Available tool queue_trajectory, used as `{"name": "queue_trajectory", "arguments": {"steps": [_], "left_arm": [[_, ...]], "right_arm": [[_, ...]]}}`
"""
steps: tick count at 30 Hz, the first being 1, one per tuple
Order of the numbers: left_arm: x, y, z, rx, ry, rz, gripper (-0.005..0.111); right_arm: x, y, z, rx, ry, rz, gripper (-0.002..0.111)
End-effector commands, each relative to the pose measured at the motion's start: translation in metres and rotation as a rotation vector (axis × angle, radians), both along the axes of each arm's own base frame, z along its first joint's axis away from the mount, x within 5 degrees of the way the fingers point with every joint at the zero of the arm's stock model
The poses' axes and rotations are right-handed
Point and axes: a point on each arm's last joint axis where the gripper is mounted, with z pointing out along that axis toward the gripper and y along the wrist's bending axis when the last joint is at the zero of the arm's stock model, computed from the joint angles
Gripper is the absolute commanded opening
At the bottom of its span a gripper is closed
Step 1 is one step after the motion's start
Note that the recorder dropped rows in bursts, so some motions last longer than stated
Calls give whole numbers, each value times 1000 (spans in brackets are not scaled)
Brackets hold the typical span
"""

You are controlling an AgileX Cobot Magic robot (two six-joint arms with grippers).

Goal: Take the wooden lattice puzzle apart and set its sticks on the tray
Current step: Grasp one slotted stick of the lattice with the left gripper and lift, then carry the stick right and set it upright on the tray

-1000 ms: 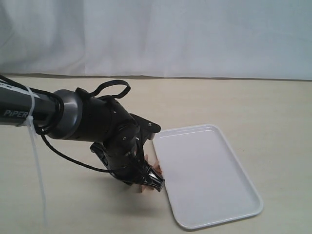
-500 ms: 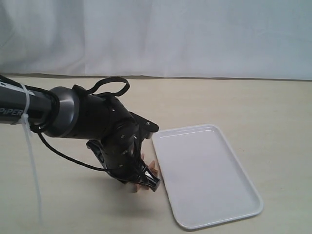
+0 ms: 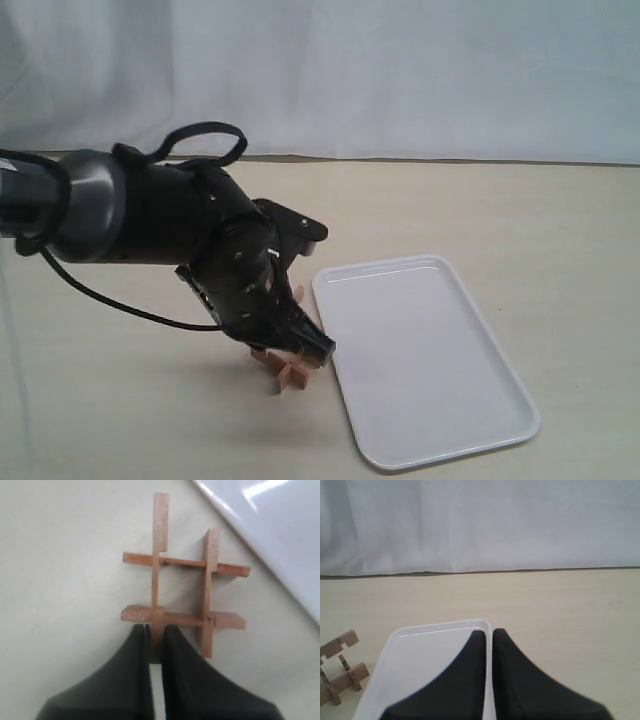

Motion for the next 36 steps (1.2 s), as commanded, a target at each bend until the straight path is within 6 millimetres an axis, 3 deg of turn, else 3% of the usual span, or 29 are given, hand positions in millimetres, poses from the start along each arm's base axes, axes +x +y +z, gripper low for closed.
{"name": "queue_trajectory", "arguments": {"steps": [1,5,12,19,27,36], "left_arm": [[1,-2,36,-119,-108,-14,0],[5,-7,55,-186,-166,-17,0],[20,-30,58,-248,-153,-47,0],[41,-62,22,-240,-62,-98,0],[59,-81,-14,-178,-7,-116,0],[66,-87,-31,-189,-26,-118,0]], "right_arm": [[0,0,-1,-15,2,2,5],[0,0,-1,-15,2,2,5],[0,0,-1,-15,2,2,5],[0,0,-1,-15,2,2,5],[0,0,-1,-15,2,2,5],[0,0,-1,-15,2,2,5]]}}
